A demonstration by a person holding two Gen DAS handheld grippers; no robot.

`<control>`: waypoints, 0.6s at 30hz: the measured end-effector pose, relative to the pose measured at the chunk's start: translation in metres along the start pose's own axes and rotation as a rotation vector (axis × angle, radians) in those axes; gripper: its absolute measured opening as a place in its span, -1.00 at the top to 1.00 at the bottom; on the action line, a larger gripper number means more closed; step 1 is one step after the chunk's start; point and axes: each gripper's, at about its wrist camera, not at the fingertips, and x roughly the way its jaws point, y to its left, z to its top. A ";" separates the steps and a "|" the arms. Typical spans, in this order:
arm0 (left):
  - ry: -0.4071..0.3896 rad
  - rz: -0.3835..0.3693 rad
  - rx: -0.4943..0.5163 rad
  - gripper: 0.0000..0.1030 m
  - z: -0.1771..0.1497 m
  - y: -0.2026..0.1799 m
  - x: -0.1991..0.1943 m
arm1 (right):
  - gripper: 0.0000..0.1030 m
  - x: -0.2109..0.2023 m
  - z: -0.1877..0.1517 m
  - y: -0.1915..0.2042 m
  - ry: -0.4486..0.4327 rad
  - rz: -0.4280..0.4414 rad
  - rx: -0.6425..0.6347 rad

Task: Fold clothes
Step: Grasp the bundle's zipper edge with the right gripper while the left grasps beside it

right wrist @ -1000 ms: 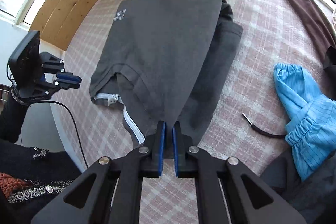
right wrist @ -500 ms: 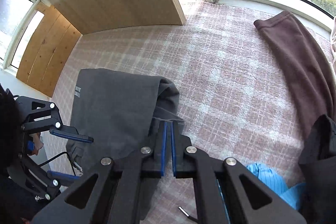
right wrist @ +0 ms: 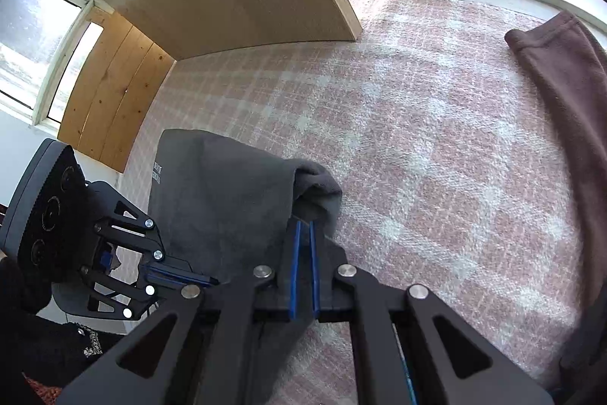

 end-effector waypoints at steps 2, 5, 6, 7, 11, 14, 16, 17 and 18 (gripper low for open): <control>-0.038 0.025 -0.047 0.78 0.008 0.005 -0.014 | 0.85 0.000 0.000 -0.002 0.003 -0.021 -0.002; -0.060 0.094 -0.103 -0.07 0.032 0.009 -0.018 | 0.83 -0.003 0.000 -0.005 0.000 -0.067 0.012; -0.060 0.117 -0.113 -0.13 0.041 0.009 -0.016 | 0.83 -0.004 0.000 -0.007 -0.002 -0.076 0.020; -0.047 0.141 -0.111 -0.13 0.047 0.008 -0.010 | 0.83 -0.007 0.000 -0.006 -0.011 -0.081 0.018; 0.043 0.248 -0.071 -0.13 0.064 0.001 0.027 | 0.80 -0.016 -0.002 -0.002 -0.029 -0.098 0.000; 0.085 0.292 -0.051 0.04 0.067 0.004 0.047 | 0.67 -0.020 -0.005 0.000 -0.037 -0.107 -0.013; 0.067 0.259 -0.071 0.27 0.064 0.015 0.042 | 0.65 -0.022 -0.006 -0.002 -0.043 -0.075 -0.010; 0.060 0.232 -0.089 0.37 0.063 0.021 0.037 | 0.65 -0.022 -0.006 -0.001 -0.045 -0.060 -0.013; 0.057 0.208 -0.097 0.57 0.062 0.025 0.034 | 0.65 -0.020 -0.005 0.000 -0.047 -0.053 -0.015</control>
